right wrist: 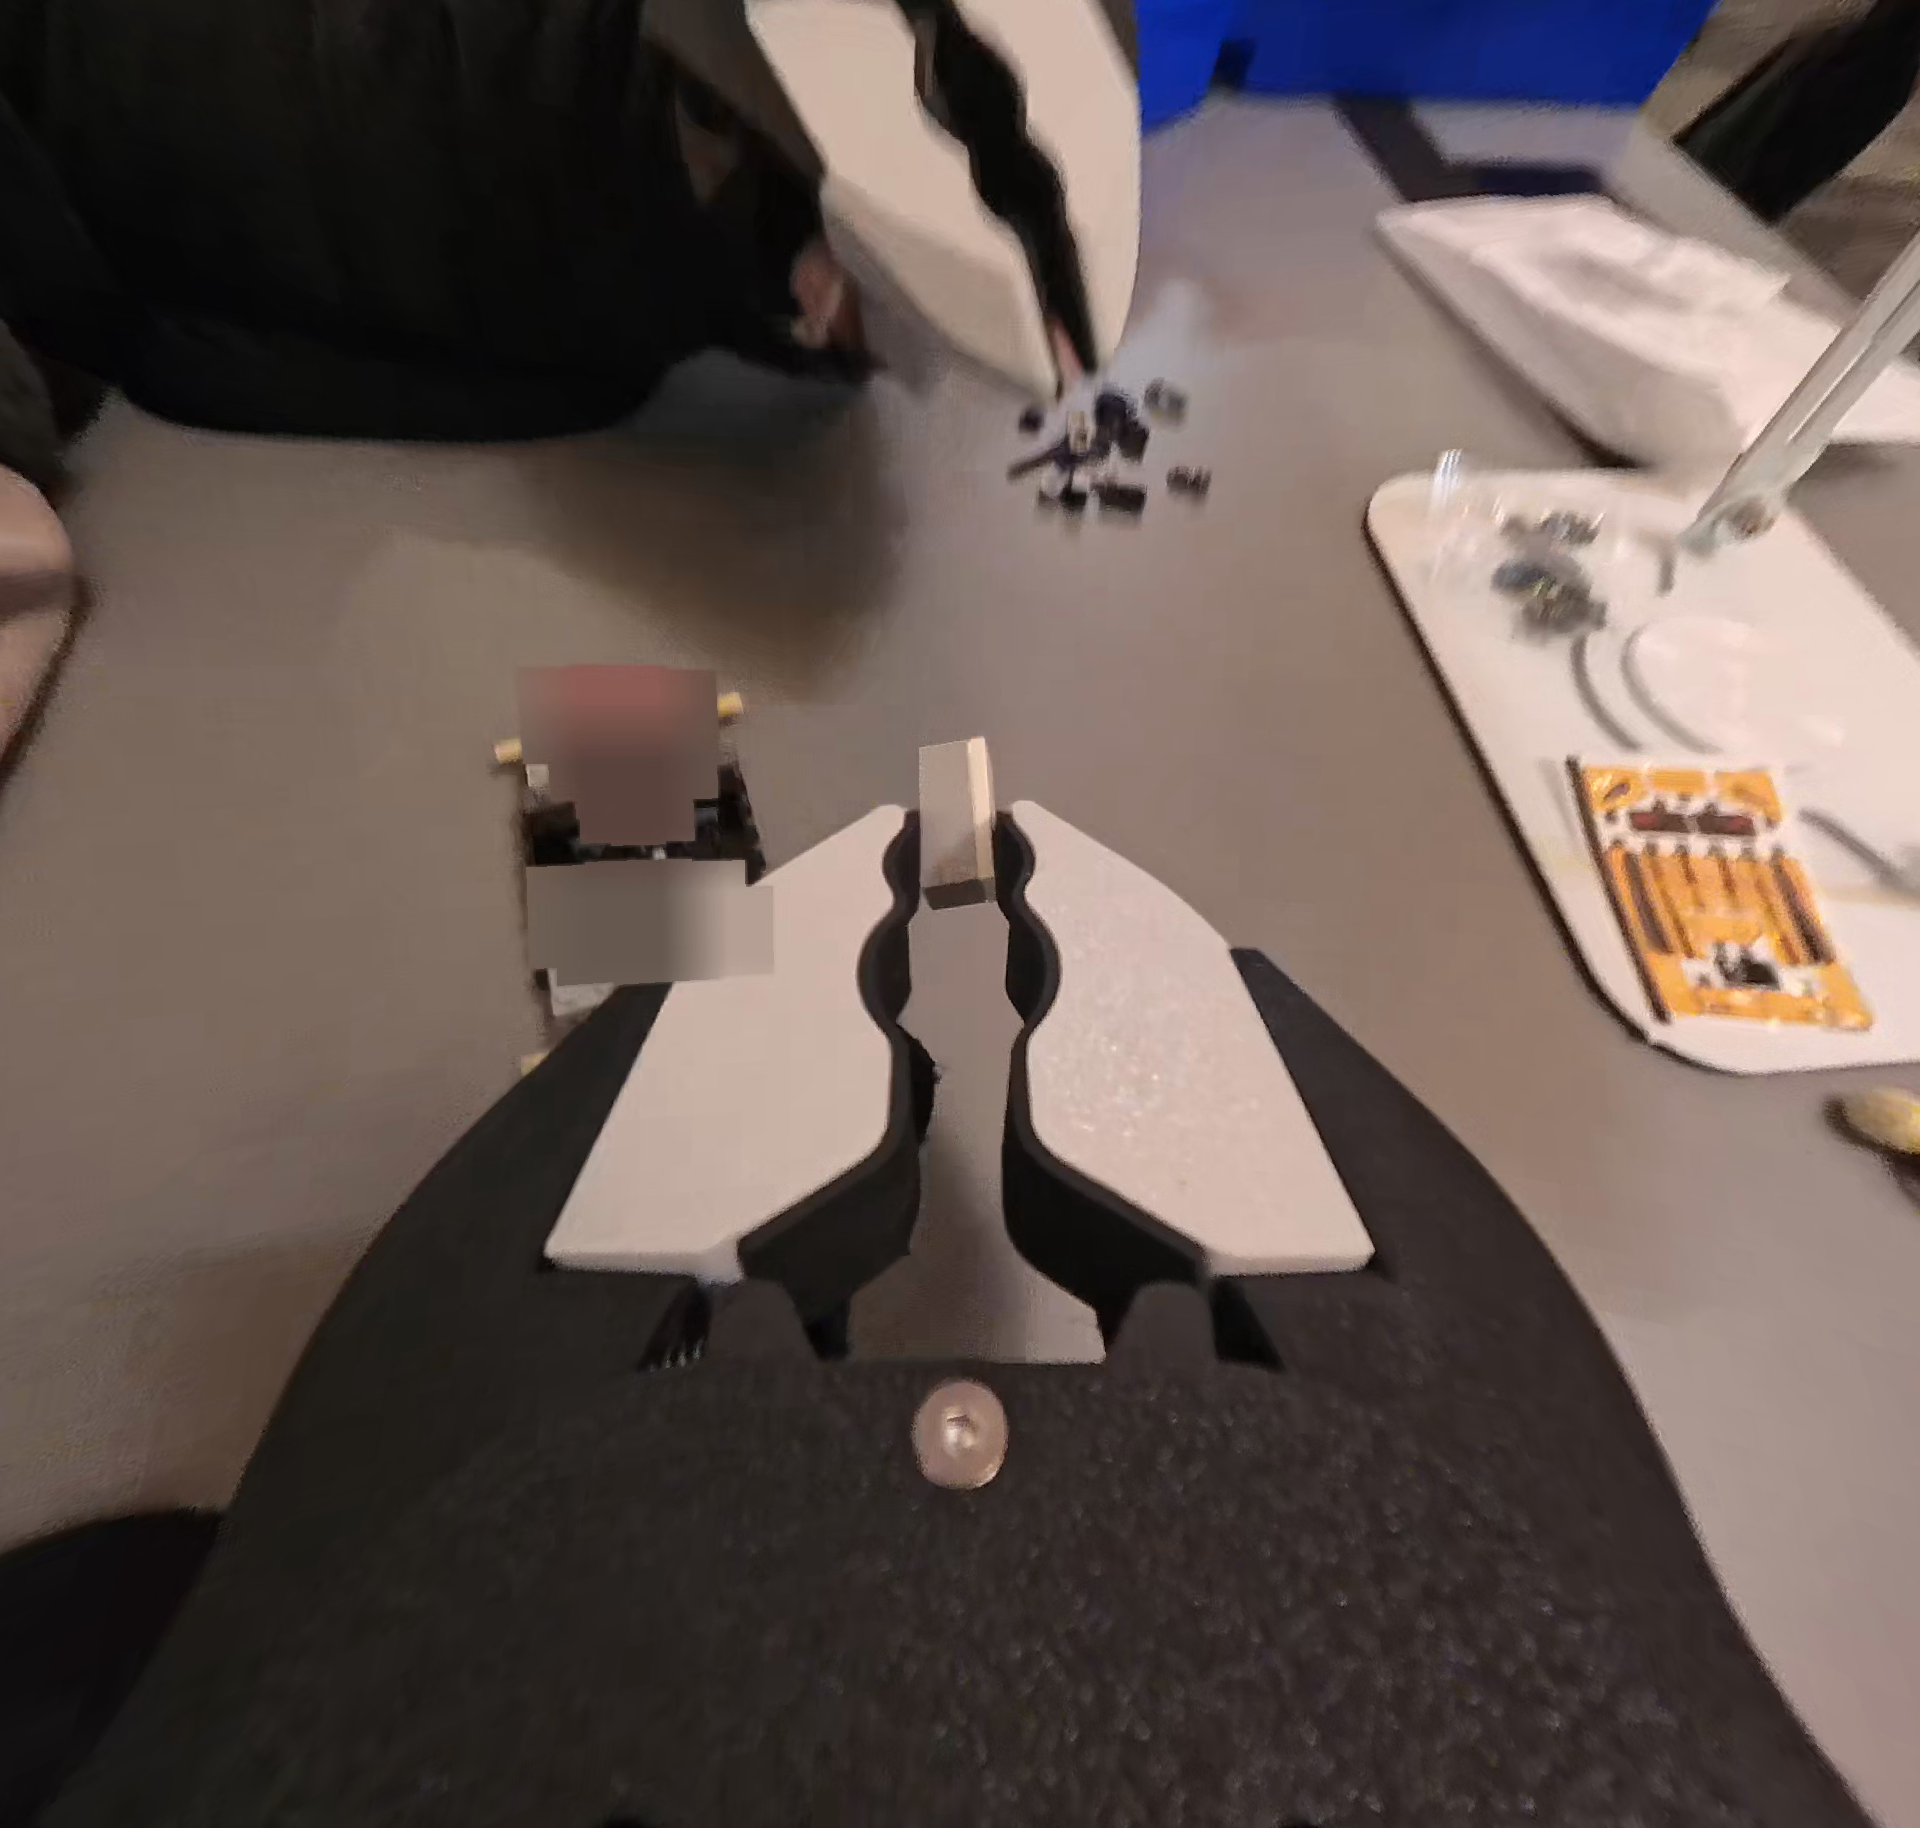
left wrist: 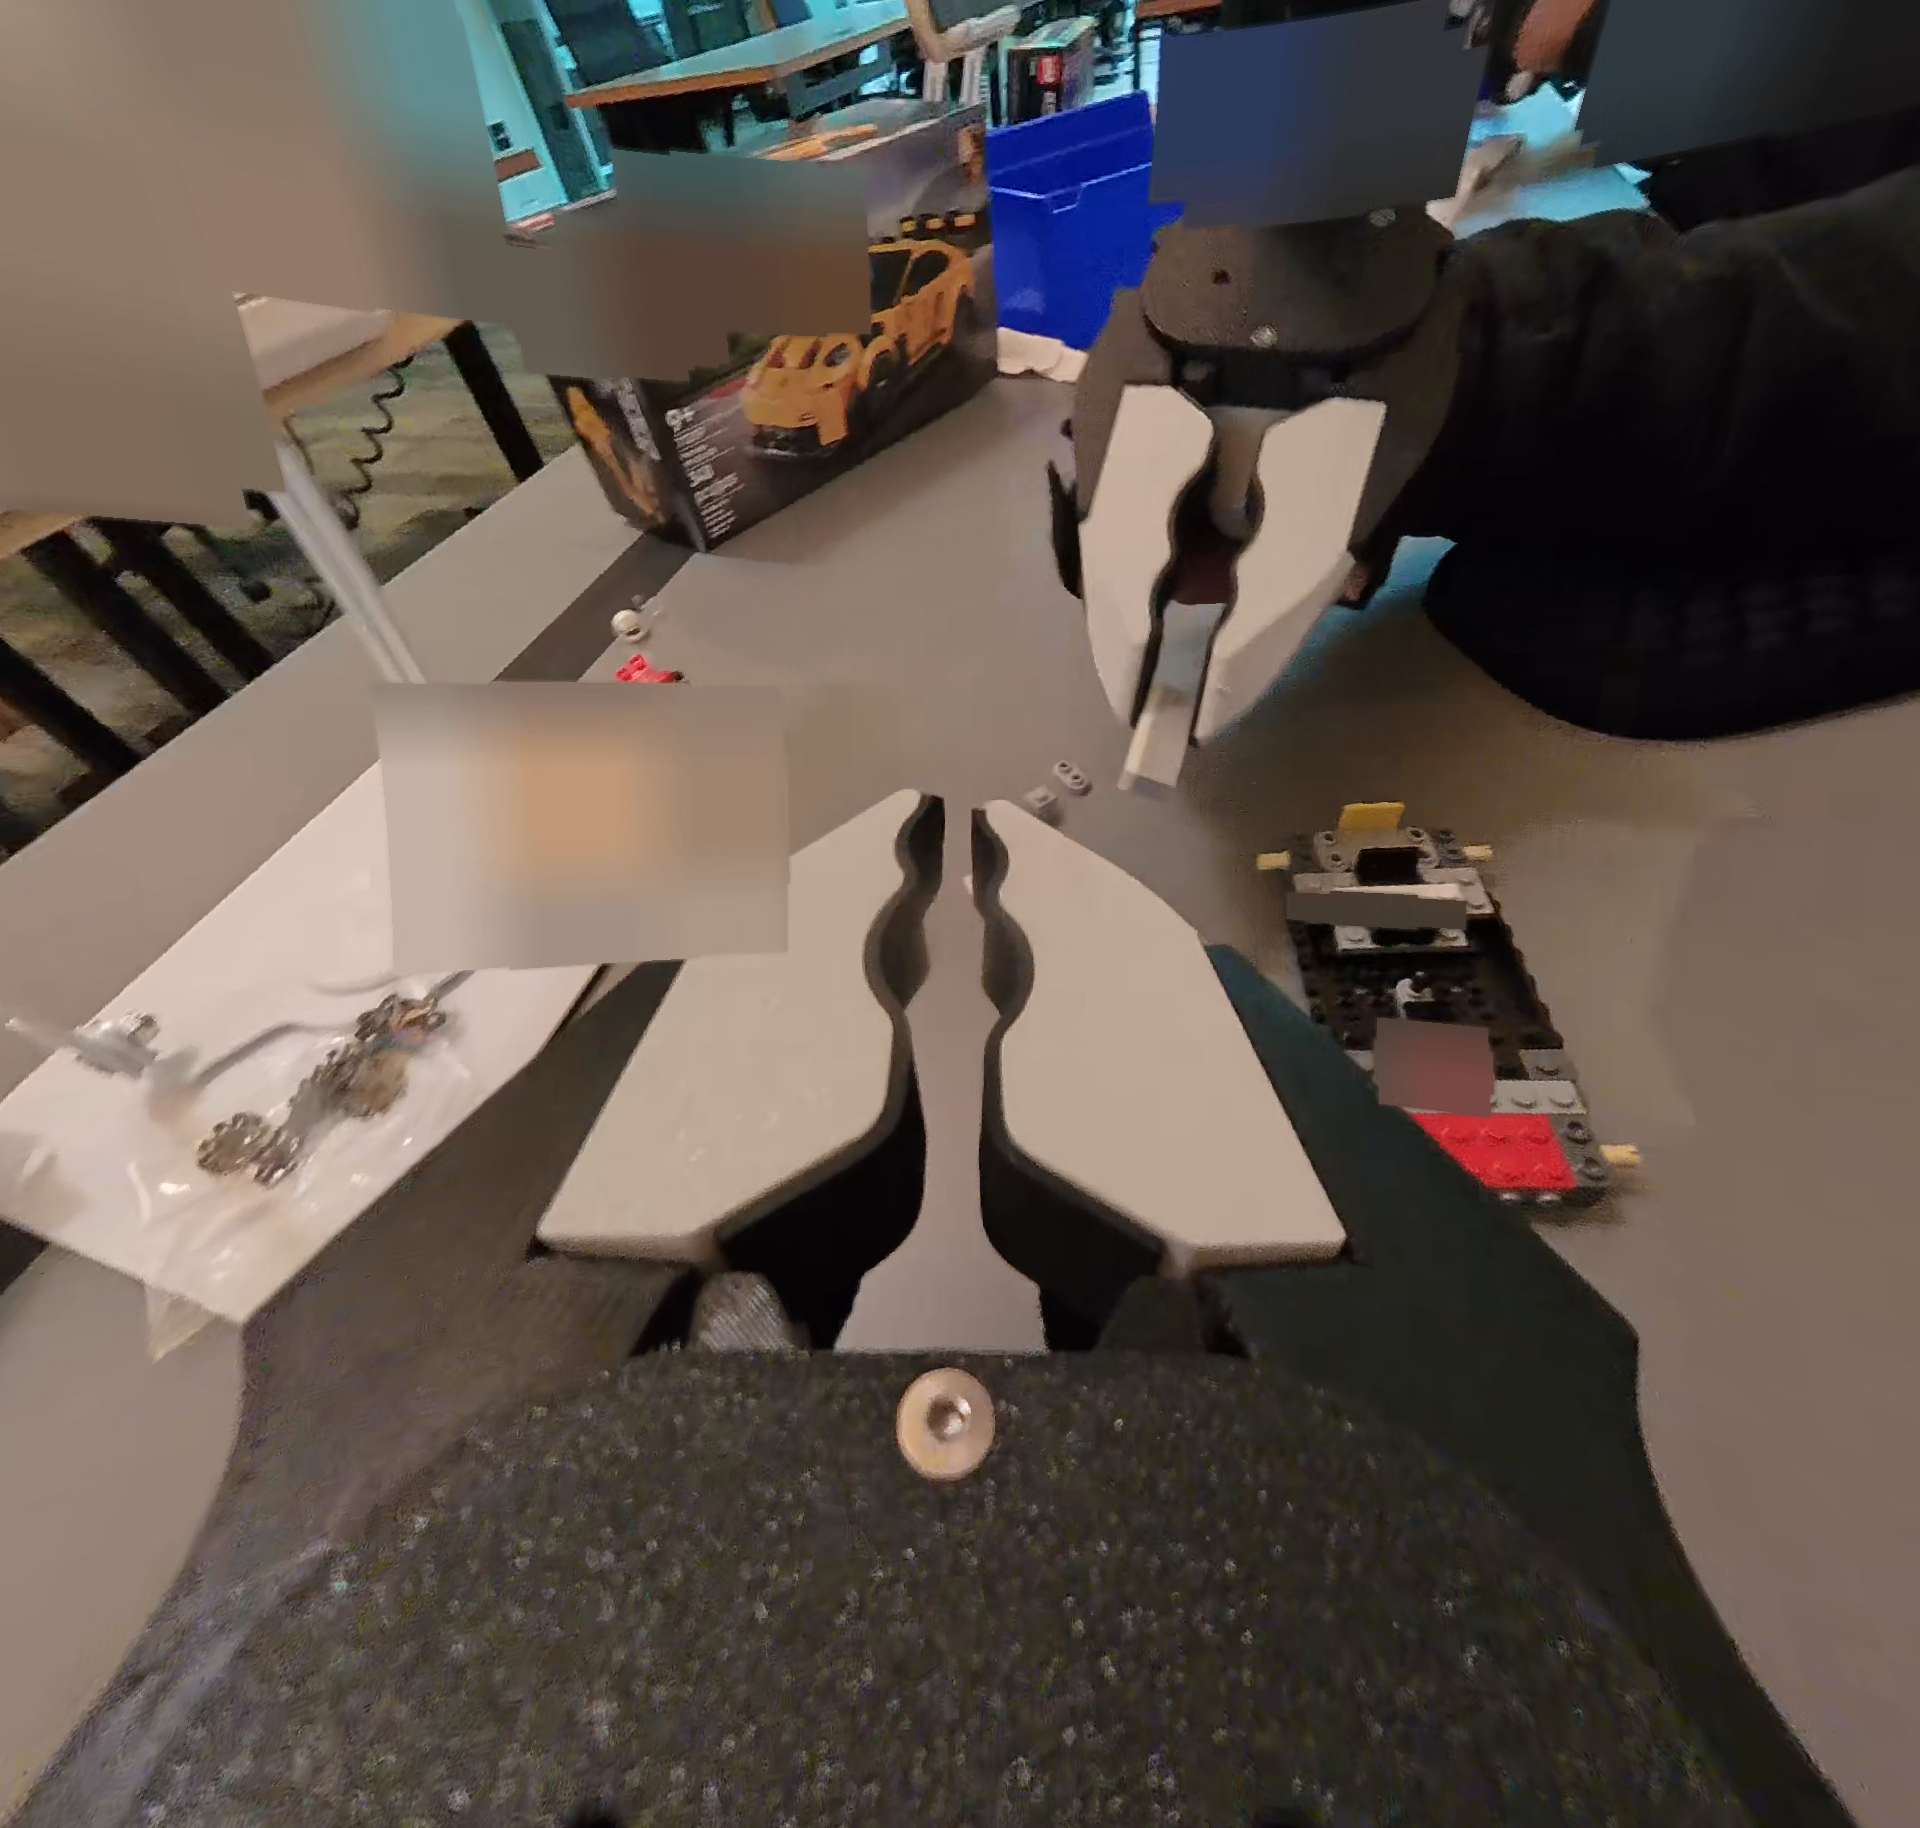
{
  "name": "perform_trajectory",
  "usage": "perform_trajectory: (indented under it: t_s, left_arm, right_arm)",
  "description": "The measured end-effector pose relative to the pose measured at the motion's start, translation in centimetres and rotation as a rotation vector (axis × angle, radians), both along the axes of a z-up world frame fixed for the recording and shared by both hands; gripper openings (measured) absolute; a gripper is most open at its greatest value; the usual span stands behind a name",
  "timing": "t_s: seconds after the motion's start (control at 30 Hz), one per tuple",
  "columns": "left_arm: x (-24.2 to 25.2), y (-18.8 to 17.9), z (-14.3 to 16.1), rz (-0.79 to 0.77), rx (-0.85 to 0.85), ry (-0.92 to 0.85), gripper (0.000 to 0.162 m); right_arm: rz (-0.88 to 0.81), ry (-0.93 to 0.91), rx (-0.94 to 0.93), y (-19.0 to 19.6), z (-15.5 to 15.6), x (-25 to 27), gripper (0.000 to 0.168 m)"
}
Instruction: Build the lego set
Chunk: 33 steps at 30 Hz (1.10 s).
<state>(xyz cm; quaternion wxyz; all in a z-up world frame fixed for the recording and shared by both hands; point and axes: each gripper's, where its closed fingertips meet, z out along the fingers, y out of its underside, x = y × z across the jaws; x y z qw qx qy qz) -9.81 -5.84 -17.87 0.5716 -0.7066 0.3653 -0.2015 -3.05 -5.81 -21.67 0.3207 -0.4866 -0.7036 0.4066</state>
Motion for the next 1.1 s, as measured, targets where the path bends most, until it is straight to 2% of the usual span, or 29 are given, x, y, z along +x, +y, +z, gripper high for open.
perform_trajectory:
  t_s: [0.13, 0.27, 0.47, 0.6, 0.77, 0.93, 1.0, 1.1]
  left_arm:
    - [-0.9, 0.5, -0.4, 0.051, 0.005, 0.047, 0.004]
    - [-0.3, 0.2, -2.4, 0.012, -0.090, 0.094, 0.007]
    - [2.8, -2.1, -5.4, -0.164, -0.423, -0.034, 0.025]
    - [4.3, -3.0, -4.7, -0.243, -0.489, -0.137, 0.026]
    - [5.0, -3.7, -4.3, -0.287, -0.507, -0.162, 0.012]
    - [5.0, -3.7, -3.8, -0.293, -0.482, -0.164, 0.010]
    - [4.8, -3.5, -3.9, -0.276, -0.439, -0.130, 0.008]
    - [4.5, -3.4, -4.1, -0.278, -0.340, -0.059, 0.008]
  right_arm:
    - [-0.013, -0.089, 0.118, 0.3, -2.7, -0.3, 0.013]
    - [-0.016, -0.085, 0.249, 0.4, -3.4, -1.0, 0.013]
    - [0.019, 0.064, 0.399, -1.1, -1.3, -2.1, 0.013]
    - [0.048, 0.149, 0.475, -2.4, 0.2, -2.5, 0.013]
    - [0.074, 0.180, 0.503, -3.2, 0.6, -2.7, 0.013]
    - [0.060, 0.187, 0.497, -3.0, 0.7, -2.9, 0.013]
    - [0.040, 0.170, 0.466, -2.7, 0.5, -3.0, 0.014]
    - [0.016, 0.127, 0.305, -2.3, 0.2, -2.9, 0.018]
